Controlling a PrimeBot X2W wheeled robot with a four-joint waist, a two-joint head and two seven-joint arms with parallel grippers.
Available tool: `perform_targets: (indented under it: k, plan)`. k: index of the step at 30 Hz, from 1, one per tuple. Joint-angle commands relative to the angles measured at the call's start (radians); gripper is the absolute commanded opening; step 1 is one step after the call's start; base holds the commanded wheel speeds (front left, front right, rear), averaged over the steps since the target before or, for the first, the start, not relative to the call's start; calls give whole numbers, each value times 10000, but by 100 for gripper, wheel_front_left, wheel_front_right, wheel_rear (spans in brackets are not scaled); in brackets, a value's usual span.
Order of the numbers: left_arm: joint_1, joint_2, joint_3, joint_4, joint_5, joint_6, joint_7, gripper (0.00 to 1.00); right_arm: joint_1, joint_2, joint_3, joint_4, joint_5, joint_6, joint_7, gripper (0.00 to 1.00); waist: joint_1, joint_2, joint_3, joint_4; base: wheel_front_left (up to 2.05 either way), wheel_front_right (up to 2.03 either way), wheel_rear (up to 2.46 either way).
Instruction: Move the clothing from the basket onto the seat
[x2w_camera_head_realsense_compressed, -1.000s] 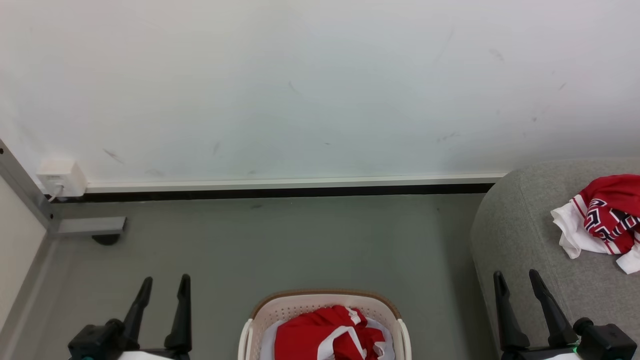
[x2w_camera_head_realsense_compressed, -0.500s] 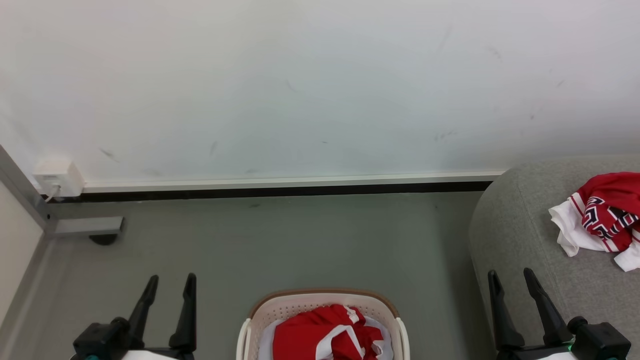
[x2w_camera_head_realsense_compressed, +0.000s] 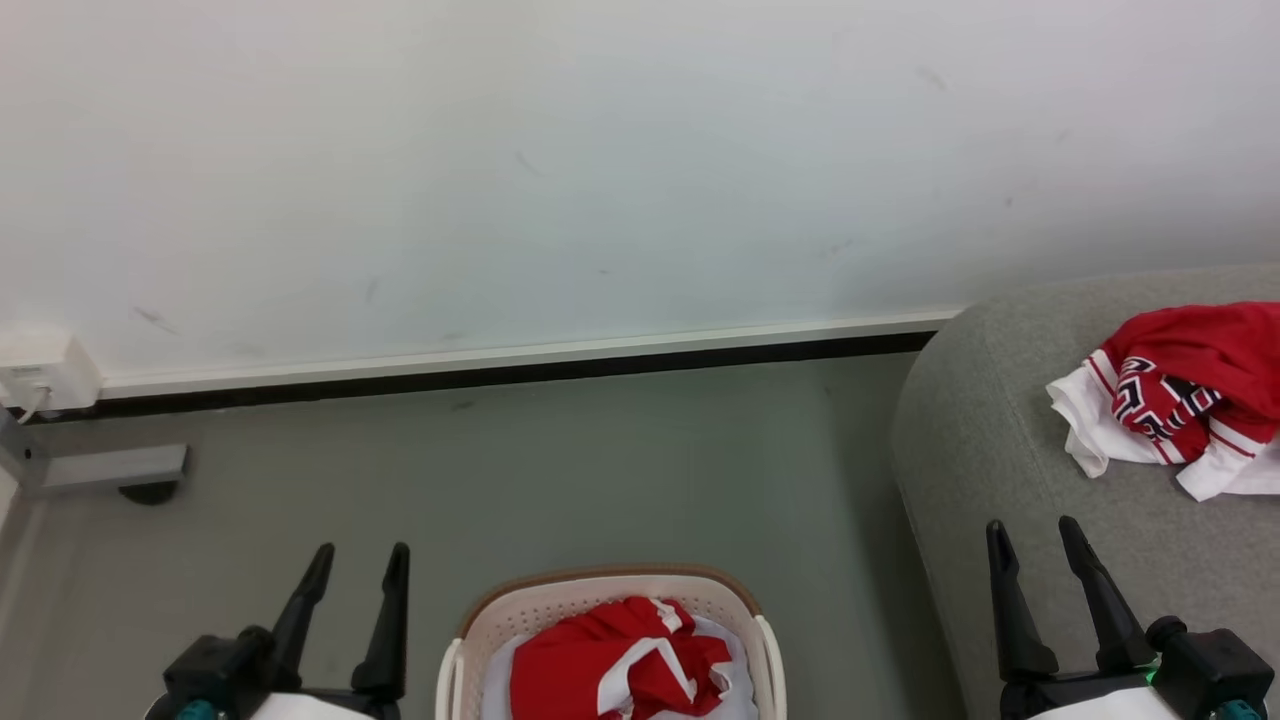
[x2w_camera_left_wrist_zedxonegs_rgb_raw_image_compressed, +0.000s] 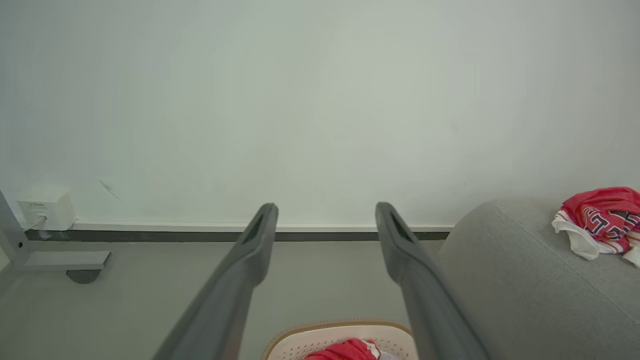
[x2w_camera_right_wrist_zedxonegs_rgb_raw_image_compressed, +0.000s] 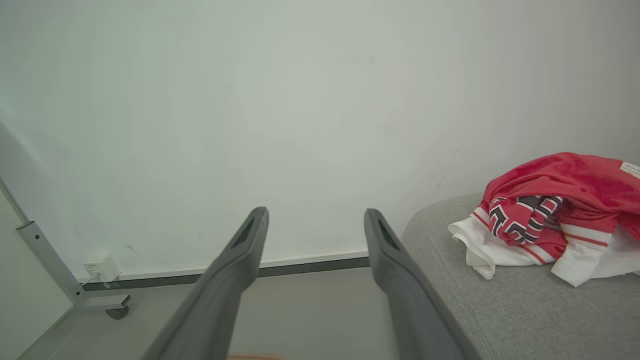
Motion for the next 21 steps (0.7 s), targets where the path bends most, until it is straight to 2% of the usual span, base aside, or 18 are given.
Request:
perform_targets:
  k: [1,11,21]
  plan:
    - [-130,118,-19,29,-105,16,-4,100,-158,-2,-17,-32,-84,-22,3,100,0,-1,207,-223,0,0,0]
    - [-1085,1009,-1200,1099,-347,15,-6,100,-677,5,-73,-410,-91,-22,1,100,0,-1,1498,-1371,0,0,0]
    - [-2641,2219,-3111,3549,-911,15,1,100,-1220,10,-387,-1624,520,-22,2,100,0,-1,3113,-2474,0,0,0]
